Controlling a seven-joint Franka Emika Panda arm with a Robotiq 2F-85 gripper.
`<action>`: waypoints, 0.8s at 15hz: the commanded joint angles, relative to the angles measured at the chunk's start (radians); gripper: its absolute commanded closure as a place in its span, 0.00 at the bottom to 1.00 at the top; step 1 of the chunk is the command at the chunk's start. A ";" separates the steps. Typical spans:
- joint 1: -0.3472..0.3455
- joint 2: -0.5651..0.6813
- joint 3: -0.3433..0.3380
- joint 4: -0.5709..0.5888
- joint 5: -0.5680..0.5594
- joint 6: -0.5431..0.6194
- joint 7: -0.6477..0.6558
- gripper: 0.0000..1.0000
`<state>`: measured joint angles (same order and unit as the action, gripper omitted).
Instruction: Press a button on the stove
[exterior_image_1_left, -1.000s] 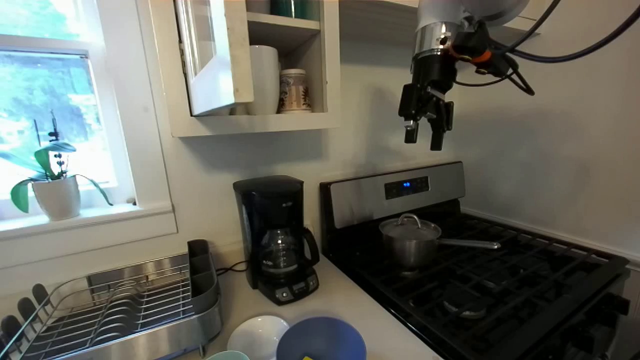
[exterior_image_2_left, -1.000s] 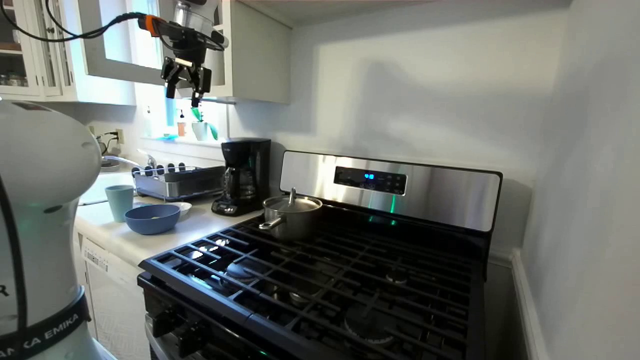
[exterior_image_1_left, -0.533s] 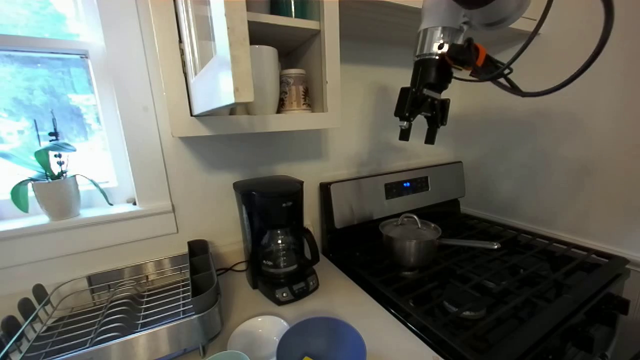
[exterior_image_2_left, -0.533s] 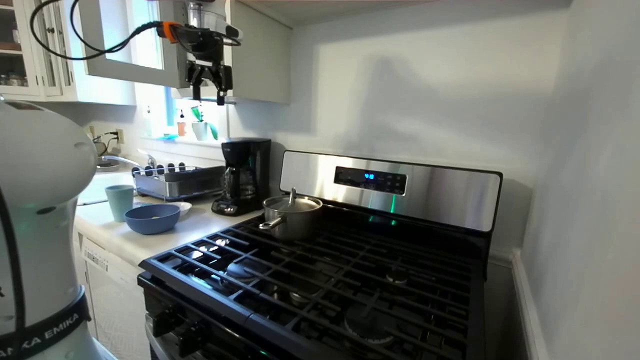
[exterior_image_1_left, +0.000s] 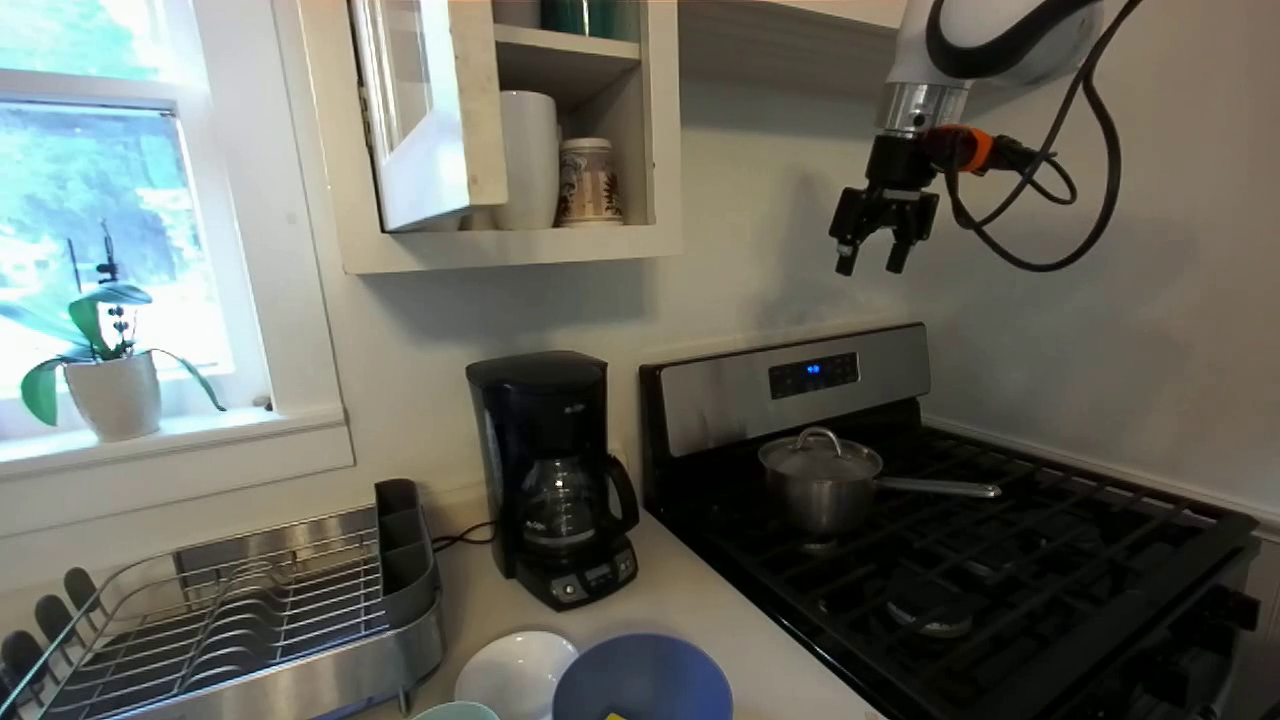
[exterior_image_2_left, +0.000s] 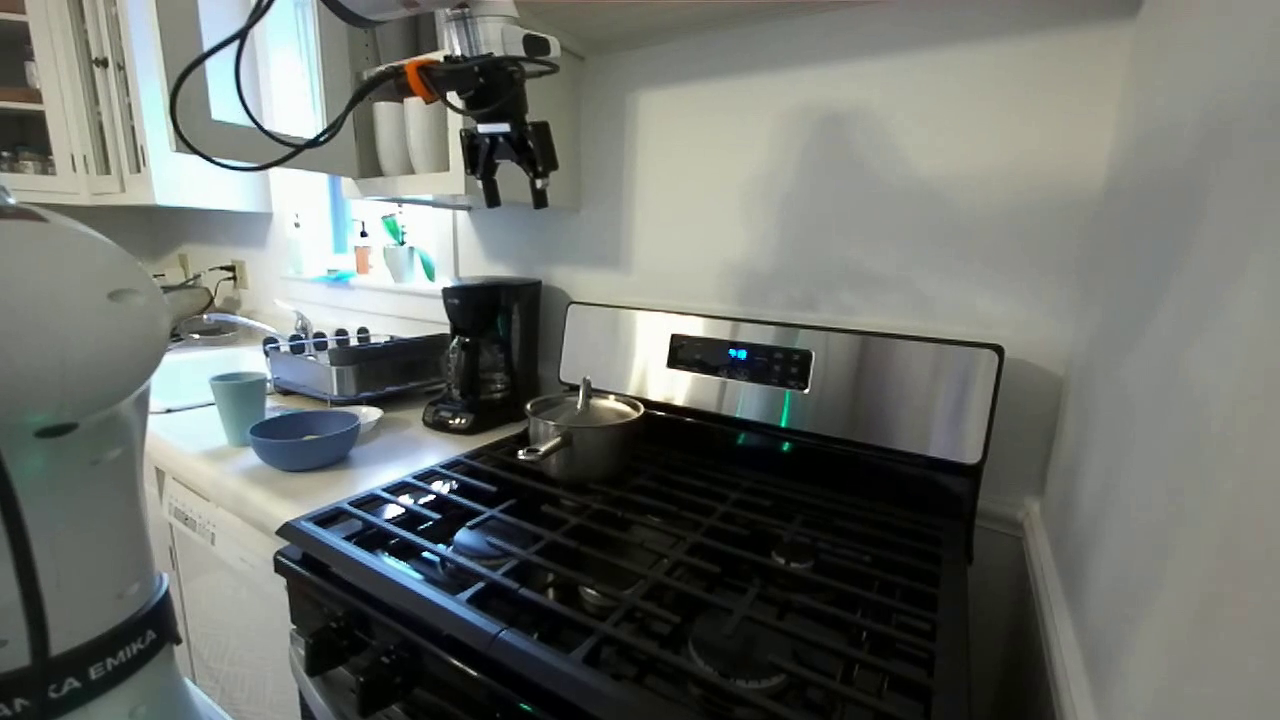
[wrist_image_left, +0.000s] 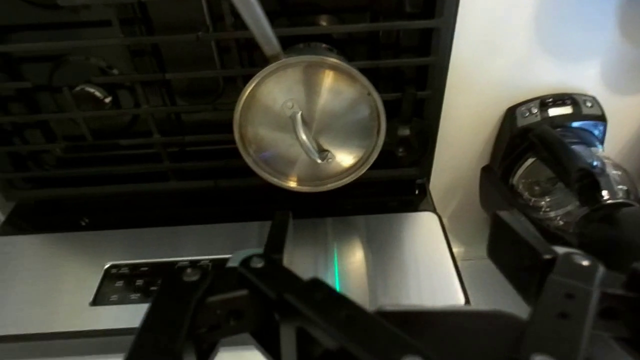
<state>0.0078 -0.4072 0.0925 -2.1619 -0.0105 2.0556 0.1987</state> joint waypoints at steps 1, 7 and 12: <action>-0.032 -0.083 -0.071 -0.099 -0.037 0.124 -0.104 0.00; -0.131 -0.106 -0.199 -0.176 -0.127 0.328 -0.261 0.00; -0.156 -0.039 -0.255 -0.250 -0.097 0.505 -0.273 0.00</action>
<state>-0.1317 -0.4772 -0.1536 -2.3609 -0.1066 2.4500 -0.0740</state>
